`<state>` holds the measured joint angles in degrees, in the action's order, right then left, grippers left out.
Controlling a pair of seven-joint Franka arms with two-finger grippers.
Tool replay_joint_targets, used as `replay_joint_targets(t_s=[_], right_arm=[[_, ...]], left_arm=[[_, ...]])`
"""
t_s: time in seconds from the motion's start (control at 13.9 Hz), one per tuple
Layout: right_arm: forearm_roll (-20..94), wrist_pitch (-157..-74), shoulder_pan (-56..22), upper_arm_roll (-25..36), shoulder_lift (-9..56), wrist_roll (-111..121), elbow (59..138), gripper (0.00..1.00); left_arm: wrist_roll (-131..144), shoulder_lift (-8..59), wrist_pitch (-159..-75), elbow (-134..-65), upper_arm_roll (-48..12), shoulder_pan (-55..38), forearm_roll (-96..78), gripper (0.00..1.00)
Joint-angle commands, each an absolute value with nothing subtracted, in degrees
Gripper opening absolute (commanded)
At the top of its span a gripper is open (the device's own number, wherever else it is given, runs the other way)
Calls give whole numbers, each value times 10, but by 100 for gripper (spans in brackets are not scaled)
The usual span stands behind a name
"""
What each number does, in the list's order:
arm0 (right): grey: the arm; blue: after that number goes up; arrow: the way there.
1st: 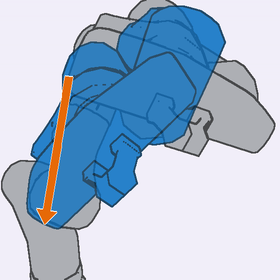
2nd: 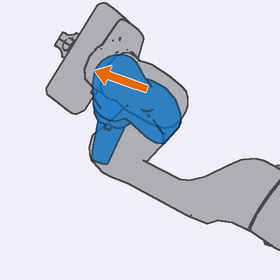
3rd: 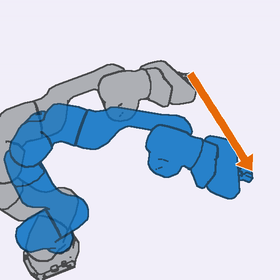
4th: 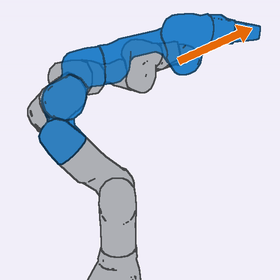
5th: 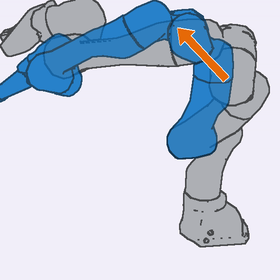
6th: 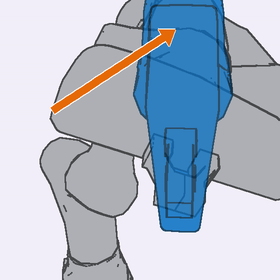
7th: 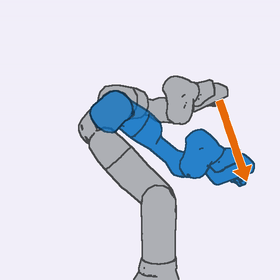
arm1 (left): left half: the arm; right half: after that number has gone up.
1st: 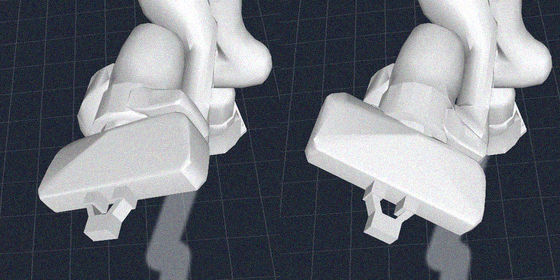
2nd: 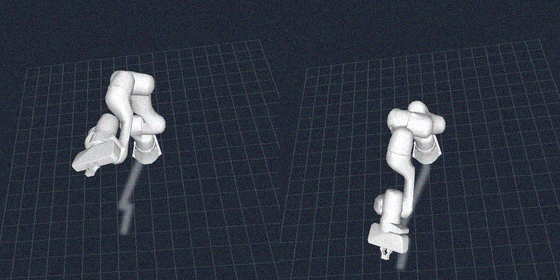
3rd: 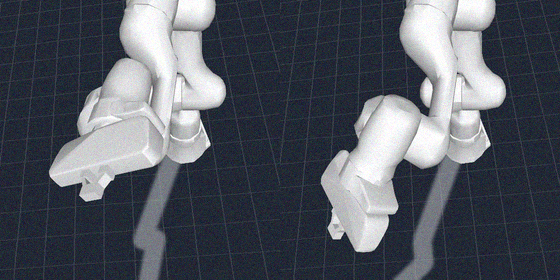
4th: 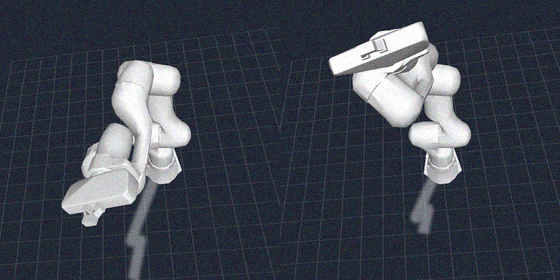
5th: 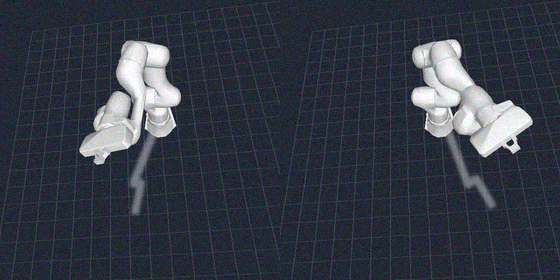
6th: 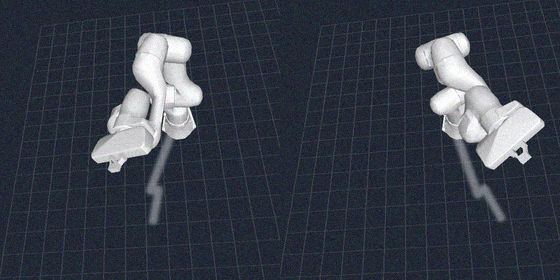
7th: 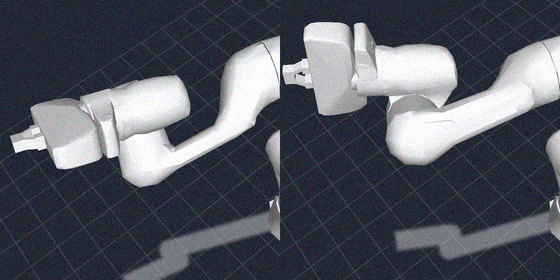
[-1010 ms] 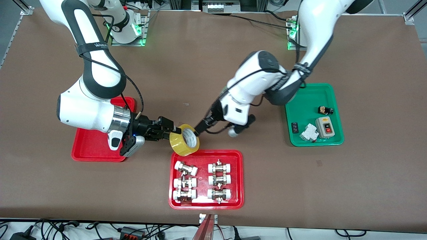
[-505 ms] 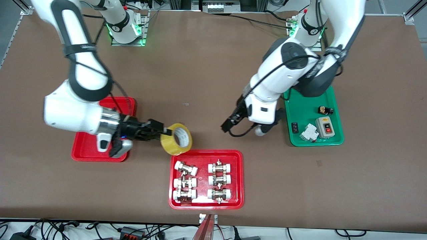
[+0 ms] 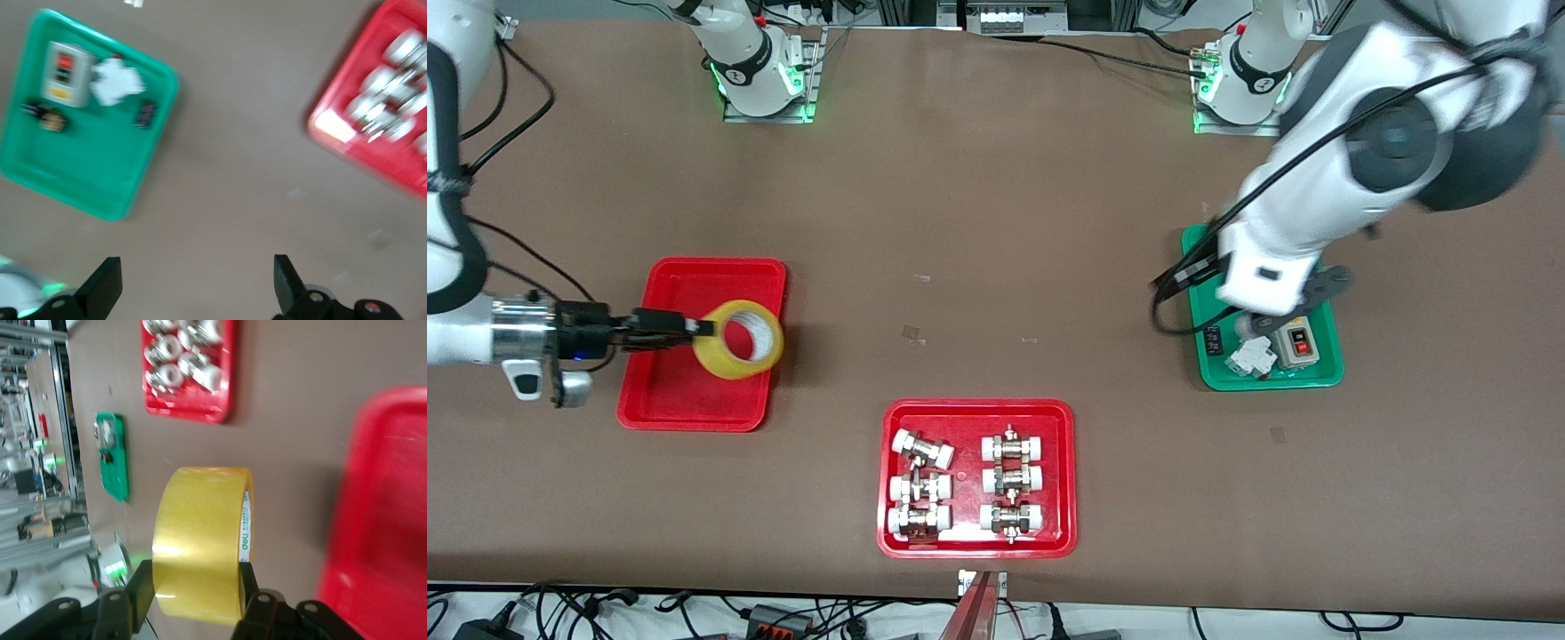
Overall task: Left arm passes tape to right arm into tray
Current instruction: 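Lower the tape into the empty red tray with the right gripper, then open the right gripper to release the tape in the red tray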
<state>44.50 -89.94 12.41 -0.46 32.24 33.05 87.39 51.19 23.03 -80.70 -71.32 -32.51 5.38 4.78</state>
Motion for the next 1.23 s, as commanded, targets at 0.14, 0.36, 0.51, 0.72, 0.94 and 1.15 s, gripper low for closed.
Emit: replay_joint_targets(t_s=[0.14, 0.36, 0.51, 0.72, 0.94, 1.15], right_arm=[[375, -867, 195, -18, 395, 485, 873, 0], [335, -882, 196, -18, 411, 520, 873, 0], [305, -926, 189, -18, 411, 561, 882, 0], [263, -996, 168, -18, 410, 604, 904, 38], [215, -1031, 146, -18, 405, 609, 906, 100], [162, -1058, 119, -18, 381, 611, 906, 100]], left_arm=[[267, 203, -686, -695, -332, 164, 85, 100], [251, 118, -748, -819, -335, 197, 84, 100], [250, 54, -805, -912, -335, 199, 78, 100], [248, 15, -854, -967, -333, 200, 76, 100], [194, 46, -847, -919, -329, 200, 78, 100], [199, 57, -831, -877, -326, 197, 83, 100]])
